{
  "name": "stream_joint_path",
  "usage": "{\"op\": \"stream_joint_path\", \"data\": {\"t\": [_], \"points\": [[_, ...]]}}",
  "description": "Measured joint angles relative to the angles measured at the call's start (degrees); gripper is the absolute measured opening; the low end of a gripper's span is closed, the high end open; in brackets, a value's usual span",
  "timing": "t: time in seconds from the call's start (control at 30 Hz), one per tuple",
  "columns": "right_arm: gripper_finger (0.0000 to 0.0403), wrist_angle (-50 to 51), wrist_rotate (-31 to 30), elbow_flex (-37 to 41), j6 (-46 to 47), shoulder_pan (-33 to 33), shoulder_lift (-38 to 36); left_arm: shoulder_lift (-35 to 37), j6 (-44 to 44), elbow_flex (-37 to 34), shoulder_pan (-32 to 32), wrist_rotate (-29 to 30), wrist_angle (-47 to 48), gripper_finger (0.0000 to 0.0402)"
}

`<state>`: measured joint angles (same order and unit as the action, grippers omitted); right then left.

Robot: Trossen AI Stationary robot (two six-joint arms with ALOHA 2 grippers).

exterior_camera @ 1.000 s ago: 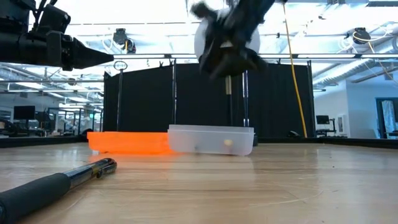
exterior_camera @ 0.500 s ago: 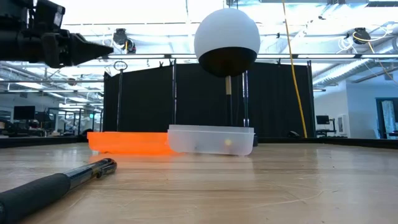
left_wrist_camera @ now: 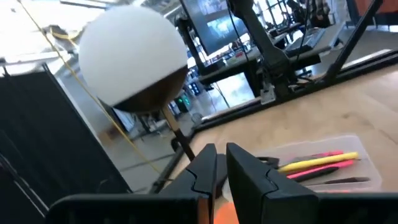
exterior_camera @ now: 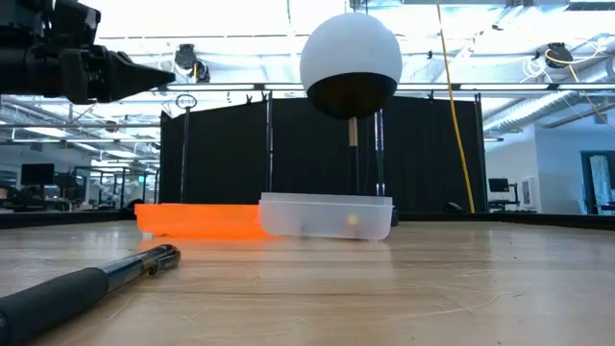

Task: Pick & place school supplies into a supply box
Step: Put the black pen into the supply box

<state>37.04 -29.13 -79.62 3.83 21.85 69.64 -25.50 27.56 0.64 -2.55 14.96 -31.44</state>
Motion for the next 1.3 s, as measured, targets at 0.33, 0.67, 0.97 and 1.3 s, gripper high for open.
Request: {"op": "stream_joint_path", "data": {"t": [0.33, 0.67, 0.97, 1.3], "points": [[0.0000, -7.42, 8.51, 23.35, -3.57, 0.02, -23.59, 0.00, -17.23, 0.00, 0.02, 0.00, 0.16, 0.0046], [0.0000, -26.17, 11.71, 52.80, -6.03, 1.38, -41.36, 0.00, -27.95, 0.00, 0.00, 0.04, 0.42, 0.0047], [0.0000, -39.90, 8.41, 65.09, -10.19, 1.11, -48.66, 0.00, -31.37, 0.00, 0.00, 4.48, 1.73, 0.0046], [0.0000, -55.31, 8.27, 73.44, -17.07, 1.09, -48.71, -6.06, -36.94, 23.36, -12.17, 14.97, 28.79, 0.0005]]}}
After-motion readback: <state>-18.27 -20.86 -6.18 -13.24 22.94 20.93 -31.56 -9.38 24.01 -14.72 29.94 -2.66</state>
